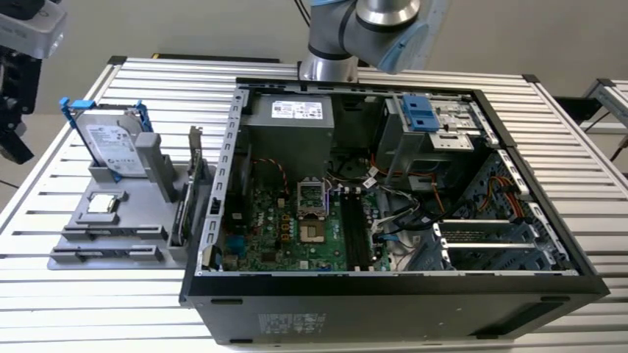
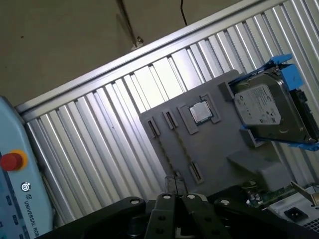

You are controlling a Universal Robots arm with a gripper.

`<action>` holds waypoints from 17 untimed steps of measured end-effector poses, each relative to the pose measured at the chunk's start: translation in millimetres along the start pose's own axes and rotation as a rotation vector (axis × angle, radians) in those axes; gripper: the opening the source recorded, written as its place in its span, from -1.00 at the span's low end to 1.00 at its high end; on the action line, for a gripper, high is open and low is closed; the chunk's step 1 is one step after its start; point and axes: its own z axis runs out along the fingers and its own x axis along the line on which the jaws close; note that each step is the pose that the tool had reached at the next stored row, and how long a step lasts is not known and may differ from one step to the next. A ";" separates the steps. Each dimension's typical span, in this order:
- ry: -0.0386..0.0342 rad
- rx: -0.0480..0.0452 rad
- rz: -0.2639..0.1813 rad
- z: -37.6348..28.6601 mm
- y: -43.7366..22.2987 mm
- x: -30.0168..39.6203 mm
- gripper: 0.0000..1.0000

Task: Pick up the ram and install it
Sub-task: 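Pick up the ram and move it above insertion slot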

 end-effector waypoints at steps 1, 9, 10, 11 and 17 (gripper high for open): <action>0.0012 0.0001 -0.012 0.0 0.0 0.0 -1.00; 0.0068 0.0107 -0.108 -0.1 0.1 -0.3 -1.00; 0.0068 0.0135 -0.120 -0.1 0.1 -0.3 -1.00; 0.0068 0.0165 -0.134 -0.1 0.1 -0.3 -1.00; 0.0085 0.0229 -0.221 0.0 0.2 -0.4 -1.00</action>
